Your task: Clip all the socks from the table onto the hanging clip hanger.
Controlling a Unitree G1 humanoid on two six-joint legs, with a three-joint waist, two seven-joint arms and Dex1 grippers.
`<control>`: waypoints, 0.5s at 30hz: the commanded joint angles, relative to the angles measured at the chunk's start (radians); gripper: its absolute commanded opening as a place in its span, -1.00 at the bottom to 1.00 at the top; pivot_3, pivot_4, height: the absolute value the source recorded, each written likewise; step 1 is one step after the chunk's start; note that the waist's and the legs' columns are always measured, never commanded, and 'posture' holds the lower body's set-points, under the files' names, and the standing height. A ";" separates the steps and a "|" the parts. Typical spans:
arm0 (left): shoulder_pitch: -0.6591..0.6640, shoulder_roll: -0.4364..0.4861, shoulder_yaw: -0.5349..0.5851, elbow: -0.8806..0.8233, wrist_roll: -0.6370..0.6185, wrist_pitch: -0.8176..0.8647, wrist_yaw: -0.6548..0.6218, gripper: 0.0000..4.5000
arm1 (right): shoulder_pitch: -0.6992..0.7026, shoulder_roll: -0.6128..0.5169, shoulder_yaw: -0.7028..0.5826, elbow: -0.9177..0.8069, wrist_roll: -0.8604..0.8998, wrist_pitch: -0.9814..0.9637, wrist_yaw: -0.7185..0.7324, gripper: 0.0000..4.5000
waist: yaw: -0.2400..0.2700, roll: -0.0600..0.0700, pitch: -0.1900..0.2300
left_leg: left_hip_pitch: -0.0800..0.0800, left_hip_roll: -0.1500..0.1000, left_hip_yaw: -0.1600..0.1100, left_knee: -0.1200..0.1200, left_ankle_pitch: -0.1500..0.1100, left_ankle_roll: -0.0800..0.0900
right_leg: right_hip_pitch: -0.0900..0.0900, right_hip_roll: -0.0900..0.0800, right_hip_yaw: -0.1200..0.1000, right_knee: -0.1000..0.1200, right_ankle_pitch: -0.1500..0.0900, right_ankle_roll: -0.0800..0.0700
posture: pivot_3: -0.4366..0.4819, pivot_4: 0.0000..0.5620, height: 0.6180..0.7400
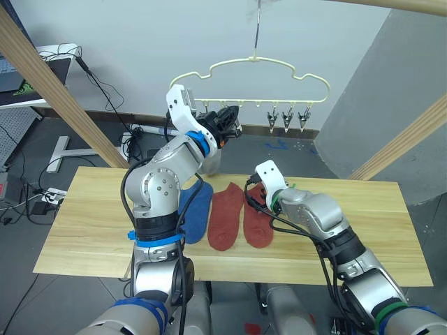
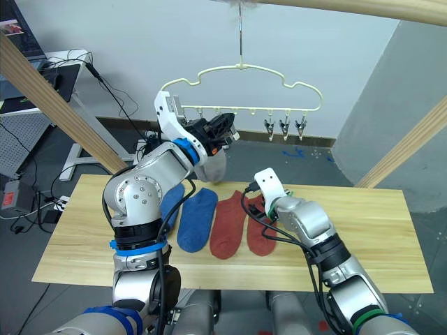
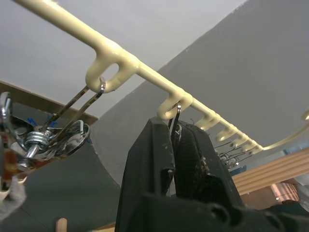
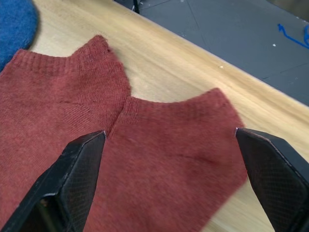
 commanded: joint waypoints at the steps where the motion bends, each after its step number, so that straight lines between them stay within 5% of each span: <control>1: -0.027 0.005 -0.014 -0.072 -0.027 -0.008 0.001 -0.95 | 0.004 0.013 -0.008 0.045 -0.071 -0.067 0.008 0.99 | 0.000 0.000 0.000 | 0.000 0.000 0.000 0.000 0.000 0.000 | 0.000 0.000 0.000 0.000 0.000 0.000 | -0.15 0.16 1.00; 15: -0.021 0.003 -0.002 -0.097 -0.048 0.022 0.030 -0.95 | 0.025 0.073 -0.055 0.153 -0.183 -0.085 0.060 0.99 | 0.000 0.000 0.001 | 0.000 0.000 0.000 0.000 0.000 0.000 | 0.000 0.000 0.000 0.000 0.000 0.000 | -0.11 0.16 1.00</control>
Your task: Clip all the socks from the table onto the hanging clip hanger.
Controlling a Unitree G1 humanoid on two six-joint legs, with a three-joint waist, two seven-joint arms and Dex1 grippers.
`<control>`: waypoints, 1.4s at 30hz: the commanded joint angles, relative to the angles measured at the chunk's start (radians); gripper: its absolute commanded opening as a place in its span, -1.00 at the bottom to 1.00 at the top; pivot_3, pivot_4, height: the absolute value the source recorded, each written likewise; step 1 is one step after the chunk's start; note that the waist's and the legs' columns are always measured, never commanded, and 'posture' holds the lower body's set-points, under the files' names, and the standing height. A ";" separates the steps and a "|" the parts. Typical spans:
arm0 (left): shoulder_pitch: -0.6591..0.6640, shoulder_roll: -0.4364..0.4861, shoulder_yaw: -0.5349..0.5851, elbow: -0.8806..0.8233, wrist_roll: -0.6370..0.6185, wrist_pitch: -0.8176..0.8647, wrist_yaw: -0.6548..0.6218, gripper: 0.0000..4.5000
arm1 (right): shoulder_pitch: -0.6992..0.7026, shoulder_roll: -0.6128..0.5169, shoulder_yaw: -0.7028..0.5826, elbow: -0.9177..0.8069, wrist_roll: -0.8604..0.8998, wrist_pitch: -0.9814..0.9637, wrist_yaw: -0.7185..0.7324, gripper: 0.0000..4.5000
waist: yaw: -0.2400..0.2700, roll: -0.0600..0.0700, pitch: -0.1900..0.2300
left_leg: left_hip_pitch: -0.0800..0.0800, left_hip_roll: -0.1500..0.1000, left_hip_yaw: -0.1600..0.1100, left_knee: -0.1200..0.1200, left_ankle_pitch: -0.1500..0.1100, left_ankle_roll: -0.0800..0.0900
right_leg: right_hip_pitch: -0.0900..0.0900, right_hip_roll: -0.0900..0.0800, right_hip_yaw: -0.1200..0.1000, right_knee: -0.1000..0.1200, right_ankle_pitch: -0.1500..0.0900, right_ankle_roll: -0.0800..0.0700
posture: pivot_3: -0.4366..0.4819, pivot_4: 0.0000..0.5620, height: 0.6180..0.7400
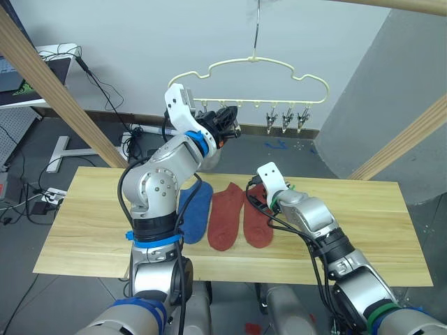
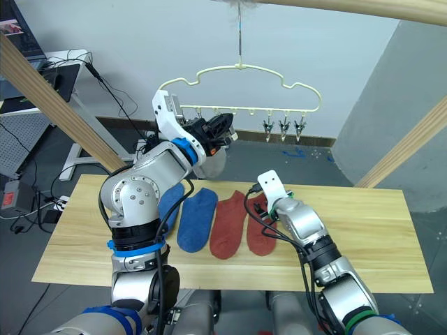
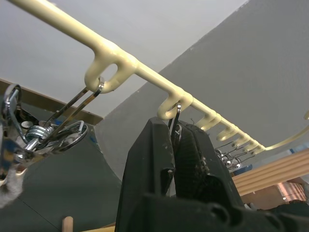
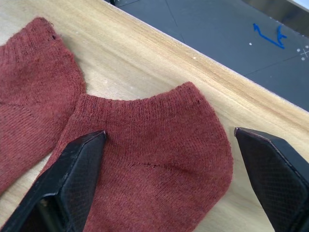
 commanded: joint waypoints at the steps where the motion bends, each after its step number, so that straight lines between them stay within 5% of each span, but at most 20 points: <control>1: -0.021 -0.004 0.001 -0.068 -0.043 -0.002 0.000 -0.95 | 0.021 0.014 -0.013 0.021 -0.023 0.024 0.017 0.99 | 0.000 0.000 0.000 | 0.000 0.000 0.000 0.000 0.000 0.000 | 0.000 0.000 0.000 0.000 0.000 0.000 | -0.11 0.16 1.00; 6: -0.022 0.001 0.002 -0.069 -0.051 0.001 0.006 -0.95 | 0.019 0.017 -0.028 0.029 -0.055 0.010 0.025 0.99 | 0.000 0.000 0.000 | 0.000 0.000 0.000 0.000 0.000 0.000 | 0.000 0.000 0.000 0.000 0.000 0.000 | -0.11 0.17 1.00; 19: -0.027 0.002 0.035 -0.053 -0.092 0.017 0.009 -0.95 | 0.015 0.030 -0.066 0.026 -0.082 0.033 0.038 -0.99 | 0.002 0.000 0.000 | 0.000 0.000 0.000 0.000 0.000 0.000 | 0.000 0.000 0.000 0.000 0.000 0.000 | -0.12 0.17 1.00; 42: -0.052 0.014 0.158 0.031 -0.302 0.082 0.082 -0.95 | -0.084 -0.035 -0.142 -0.653 0.112 0.325 0.258 -0.99 | -0.001 0.001 0.008 | 0.000 0.000 -0.001 -0.001 0.000 0.000 | 0.000 0.000 -0.001 0.000 0.000 0.000 | -0.20 0.11 1.00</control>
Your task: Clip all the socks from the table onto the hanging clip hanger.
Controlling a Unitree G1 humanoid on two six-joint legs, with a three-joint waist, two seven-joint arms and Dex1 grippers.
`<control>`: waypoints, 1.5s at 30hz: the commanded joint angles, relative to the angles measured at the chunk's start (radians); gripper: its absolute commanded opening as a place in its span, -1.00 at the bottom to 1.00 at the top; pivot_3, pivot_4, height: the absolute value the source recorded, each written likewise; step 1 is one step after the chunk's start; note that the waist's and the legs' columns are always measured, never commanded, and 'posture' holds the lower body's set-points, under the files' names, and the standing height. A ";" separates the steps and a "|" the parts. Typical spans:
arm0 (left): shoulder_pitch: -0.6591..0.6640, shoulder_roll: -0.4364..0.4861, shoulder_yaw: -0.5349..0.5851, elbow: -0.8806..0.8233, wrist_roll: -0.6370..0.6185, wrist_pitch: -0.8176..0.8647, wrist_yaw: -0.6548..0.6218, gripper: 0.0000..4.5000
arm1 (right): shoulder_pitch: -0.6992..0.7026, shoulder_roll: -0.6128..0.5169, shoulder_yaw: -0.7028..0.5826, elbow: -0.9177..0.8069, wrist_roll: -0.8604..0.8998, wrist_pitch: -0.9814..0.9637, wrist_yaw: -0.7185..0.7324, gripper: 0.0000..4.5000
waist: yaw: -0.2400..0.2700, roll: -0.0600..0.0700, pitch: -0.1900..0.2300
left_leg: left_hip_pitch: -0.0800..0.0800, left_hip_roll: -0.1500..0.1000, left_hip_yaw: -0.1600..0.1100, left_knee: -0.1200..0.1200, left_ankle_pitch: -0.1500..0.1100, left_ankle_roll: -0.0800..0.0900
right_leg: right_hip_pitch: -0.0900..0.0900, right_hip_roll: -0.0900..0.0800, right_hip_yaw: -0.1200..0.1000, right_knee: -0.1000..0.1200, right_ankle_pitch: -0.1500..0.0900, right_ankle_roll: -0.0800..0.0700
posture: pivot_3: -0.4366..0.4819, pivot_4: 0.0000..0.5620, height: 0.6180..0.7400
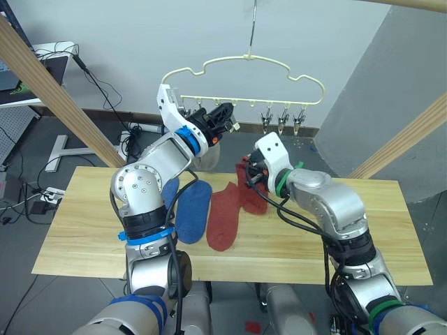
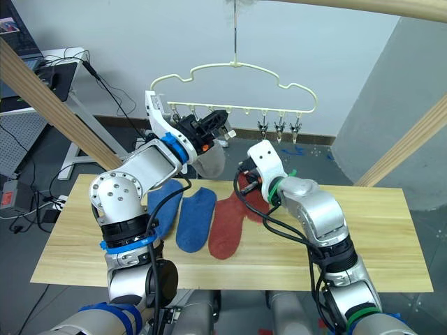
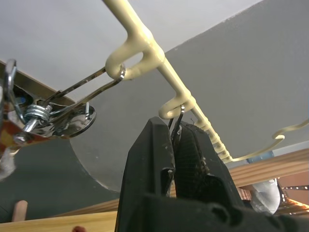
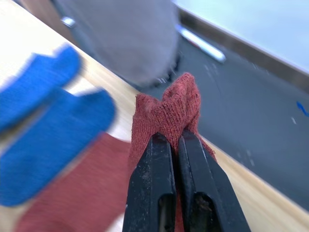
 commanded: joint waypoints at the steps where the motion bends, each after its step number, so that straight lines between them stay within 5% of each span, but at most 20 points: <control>1: -0.024 0.003 0.016 -0.012 -0.053 -0.007 0.010 -0.95 | -0.041 0.003 -0.035 -0.077 0.031 0.028 0.004 -0.99 | 0.000 0.000 0.000 | 0.000 0.000 0.000 0.000 0.000 0.000 | 0.000 0.000 0.000 0.000 0.000 0.000 | -0.20 0.11 1.00; 44: 0.011 0.021 -0.045 -0.029 -0.113 -0.034 0.062 -0.95 | -0.206 0.063 -0.058 -0.015 0.064 0.006 -0.030 -0.99 | -0.003 0.000 0.000 | 0.000 0.000 0.000 0.000 0.000 0.000 | 0.000 0.000 0.000 0.000 0.003 -0.005 | -0.23 0.05 1.00; 45: 0.012 0.022 -0.044 -0.030 -0.117 -0.032 0.061 -0.63 | -0.206 0.063 -0.059 -0.015 0.064 0.006 -0.031 -1.00 | -0.003 0.000 0.000 | 0.000 0.000 0.000 0.000 0.000 0.000 | 0.000 0.000 0.000 0.000 0.003 -0.005 | -0.23 0.05 1.00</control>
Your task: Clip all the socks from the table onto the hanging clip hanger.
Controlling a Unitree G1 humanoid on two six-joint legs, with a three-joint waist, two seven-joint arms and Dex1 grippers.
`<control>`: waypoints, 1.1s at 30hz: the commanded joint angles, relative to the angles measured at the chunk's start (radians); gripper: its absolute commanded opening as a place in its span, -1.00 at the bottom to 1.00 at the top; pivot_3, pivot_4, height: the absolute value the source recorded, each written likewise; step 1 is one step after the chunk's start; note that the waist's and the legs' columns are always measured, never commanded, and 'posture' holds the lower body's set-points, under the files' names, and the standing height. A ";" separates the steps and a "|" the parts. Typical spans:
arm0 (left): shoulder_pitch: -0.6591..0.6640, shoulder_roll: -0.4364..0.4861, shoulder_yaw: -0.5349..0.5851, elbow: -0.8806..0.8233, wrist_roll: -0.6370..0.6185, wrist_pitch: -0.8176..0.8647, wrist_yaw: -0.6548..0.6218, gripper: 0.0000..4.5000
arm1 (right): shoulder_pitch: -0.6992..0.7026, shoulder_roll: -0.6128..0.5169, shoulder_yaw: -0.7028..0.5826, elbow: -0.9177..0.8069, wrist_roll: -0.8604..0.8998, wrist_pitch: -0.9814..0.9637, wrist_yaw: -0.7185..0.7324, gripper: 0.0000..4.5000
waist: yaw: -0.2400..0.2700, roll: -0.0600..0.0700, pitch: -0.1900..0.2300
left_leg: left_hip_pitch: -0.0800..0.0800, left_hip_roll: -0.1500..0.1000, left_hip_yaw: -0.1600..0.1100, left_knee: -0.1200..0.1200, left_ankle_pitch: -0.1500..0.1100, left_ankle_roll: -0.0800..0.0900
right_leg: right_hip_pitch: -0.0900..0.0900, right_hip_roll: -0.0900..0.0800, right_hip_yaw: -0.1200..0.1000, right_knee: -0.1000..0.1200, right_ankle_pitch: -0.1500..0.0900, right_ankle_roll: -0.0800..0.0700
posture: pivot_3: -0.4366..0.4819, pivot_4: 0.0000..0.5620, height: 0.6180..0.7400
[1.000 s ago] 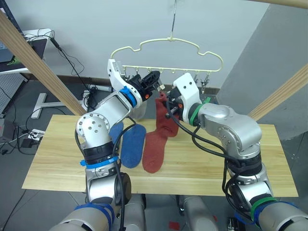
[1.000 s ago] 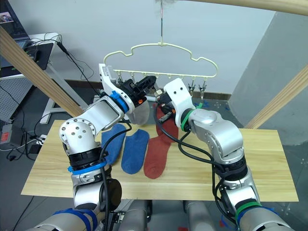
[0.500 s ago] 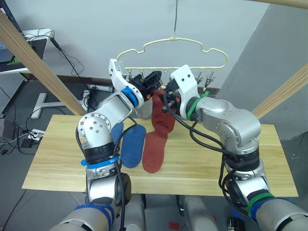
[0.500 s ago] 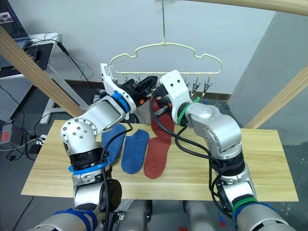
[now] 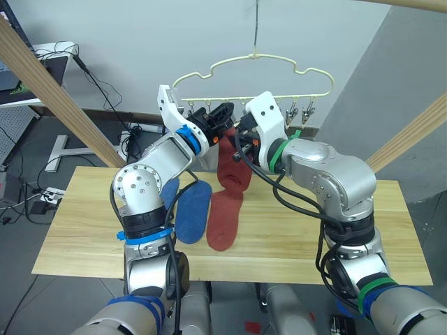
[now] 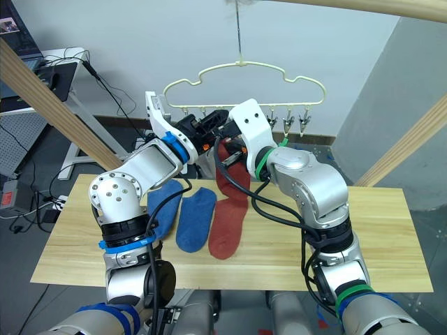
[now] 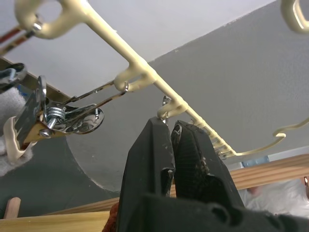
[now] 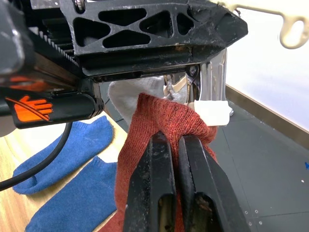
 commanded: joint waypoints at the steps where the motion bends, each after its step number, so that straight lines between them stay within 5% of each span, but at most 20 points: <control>1: 0.003 0.003 -0.014 -0.040 -0.036 -0.001 -0.013 -0.53 | -0.024 0.008 -0.009 -0.022 0.015 -0.029 0.003 -1.00 | 0.000 0.000 0.000 | 0.000 0.000 0.000 0.000 0.000 0.000 | 0.000 0.000 0.000 0.000 0.000 0.000 | -0.22 0.04 1.00; 4: 0.005 0.003 -0.010 -0.044 -0.051 0.004 -0.005 -0.09 | -0.024 0.008 -0.010 -0.021 0.015 -0.028 0.002 -1.00 | 0.000 0.000 0.000 | 0.000 0.000 0.000 0.000 0.000 0.000 | 0.000 0.000 0.000 0.000 0.000 0.000 | -0.22 0.04 1.00; 6: 0.007 0.004 -0.009 -0.050 -0.073 0.013 -0.007 -0.09 | -0.023 0.011 -0.018 -0.022 0.021 -0.021 0.003 -1.00 | 0.000 0.000 0.000 | 0.000 0.000 0.000 0.000 0.000 0.000 | 0.000 0.000 0.000 0.000 0.000 0.000 | -0.22 0.03 1.00; 9: 0.012 0.009 -0.009 -0.061 -0.115 0.027 -0.011 -0.08 | -0.021 0.012 -0.024 -0.024 0.026 -0.008 0.003 -0.69 | 0.000 0.000 0.000 | 0.000 0.000 0.000 0.000 0.000 0.000 | 0.000 0.000 0.000 0.000 0.000 0.000 | -0.22 0.03 1.00; 19: 0.042 0.085 -0.041 -0.111 -0.168 0.058 -0.030 -0.08 | -0.011 -0.015 -0.009 -0.022 0.030 -0.008 -0.006 0.81 | 0.001 0.000 0.000 | 0.000 0.000 0.000 0.000 0.000 0.000 | 0.000 0.000 0.000 0.000 0.000 0.000 | -0.19 0.00 1.00; 33: 0.224 0.311 -0.236 -0.309 0.068 -0.054 -0.233 -0.08 | 0.050 -0.118 -0.017 -0.079 0.055 0.000 0.041 0.81 | 0.003 0.000 -0.001 | 0.000 0.000 0.000 -0.001 0.001 -0.001 | 0.000 0.000 0.000 0.000 0.000 -0.001 | -0.12 -0.12 1.00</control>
